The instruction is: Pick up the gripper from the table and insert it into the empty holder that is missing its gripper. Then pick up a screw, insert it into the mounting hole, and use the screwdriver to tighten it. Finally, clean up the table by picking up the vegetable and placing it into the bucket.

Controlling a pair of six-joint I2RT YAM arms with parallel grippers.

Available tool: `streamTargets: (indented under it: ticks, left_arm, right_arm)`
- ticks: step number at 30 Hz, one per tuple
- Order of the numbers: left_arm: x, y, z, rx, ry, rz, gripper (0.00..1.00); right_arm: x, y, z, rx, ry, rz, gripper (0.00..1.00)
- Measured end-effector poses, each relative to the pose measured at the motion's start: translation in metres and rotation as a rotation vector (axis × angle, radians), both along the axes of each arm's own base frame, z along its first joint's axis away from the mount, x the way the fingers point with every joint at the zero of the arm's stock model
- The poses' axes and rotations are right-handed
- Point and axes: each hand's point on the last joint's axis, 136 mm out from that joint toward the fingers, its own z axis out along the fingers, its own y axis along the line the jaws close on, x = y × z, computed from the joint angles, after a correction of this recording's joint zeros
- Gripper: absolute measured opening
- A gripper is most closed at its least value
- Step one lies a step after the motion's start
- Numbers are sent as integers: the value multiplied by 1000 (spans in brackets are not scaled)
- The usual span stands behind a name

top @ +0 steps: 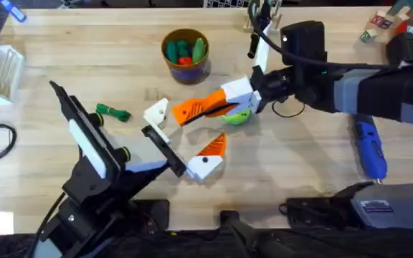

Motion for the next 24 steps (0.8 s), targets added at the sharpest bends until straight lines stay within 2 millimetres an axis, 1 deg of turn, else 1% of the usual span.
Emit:
streamTargets:
  ticks: [5, 10, 16, 24]
  left_arm:
    - [0, 0, 0, -33, 38, 3, 986]
    - [0, 0, 0, -40, 46, 3, 985]
    - [0, 0, 0, -43, 50, 6, 985]
    - [7, 7, -1, -44, 54, 57, 985]
  right_arm:
    - [-4, 5, 0, 4, -9, 18, 9]
    - [-2, 7, 0, 1, -21, 14, 9]
    - [-1, 17, -4, -7, 2, 41, 9]
    - [12, 30, -3, 3, 32, 78, 9]
